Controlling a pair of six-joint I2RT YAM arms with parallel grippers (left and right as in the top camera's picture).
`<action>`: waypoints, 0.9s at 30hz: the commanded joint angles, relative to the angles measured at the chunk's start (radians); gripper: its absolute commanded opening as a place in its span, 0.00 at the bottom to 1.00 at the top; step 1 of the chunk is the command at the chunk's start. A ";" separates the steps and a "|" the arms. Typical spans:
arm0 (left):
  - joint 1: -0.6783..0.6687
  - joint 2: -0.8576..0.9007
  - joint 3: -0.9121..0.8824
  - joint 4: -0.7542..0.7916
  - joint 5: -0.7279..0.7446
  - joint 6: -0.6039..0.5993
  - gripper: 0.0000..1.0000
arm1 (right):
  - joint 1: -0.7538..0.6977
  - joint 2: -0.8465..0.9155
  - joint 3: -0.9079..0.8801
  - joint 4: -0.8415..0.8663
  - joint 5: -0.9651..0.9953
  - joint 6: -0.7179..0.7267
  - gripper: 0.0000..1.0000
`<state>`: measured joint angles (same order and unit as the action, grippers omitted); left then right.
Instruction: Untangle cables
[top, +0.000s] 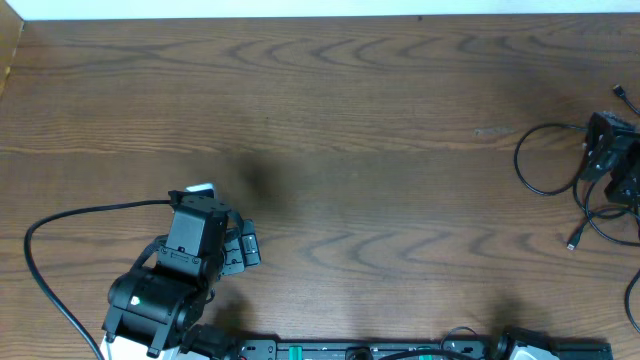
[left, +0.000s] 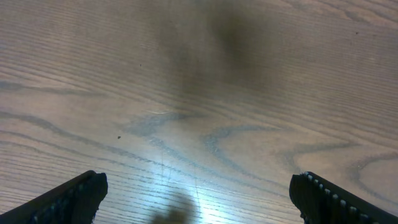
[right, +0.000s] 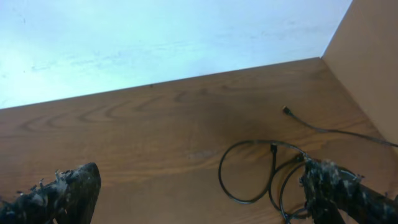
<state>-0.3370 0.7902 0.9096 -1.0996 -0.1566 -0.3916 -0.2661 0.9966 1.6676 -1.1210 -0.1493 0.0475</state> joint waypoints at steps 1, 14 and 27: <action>0.000 0.000 0.017 -0.003 -0.009 0.006 0.98 | 0.005 -0.002 0.007 -0.016 0.000 -0.008 0.99; 0.000 0.000 0.017 -0.003 -0.009 0.006 0.98 | 0.066 -0.091 -0.172 0.161 -0.004 0.022 0.99; 0.000 0.000 0.017 -0.003 -0.009 0.006 0.98 | 0.119 -0.353 -0.775 0.747 -0.075 0.200 0.99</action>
<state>-0.3370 0.7902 0.9096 -1.0996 -0.1566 -0.3916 -0.1661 0.6914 0.9653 -0.4274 -0.2035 0.1806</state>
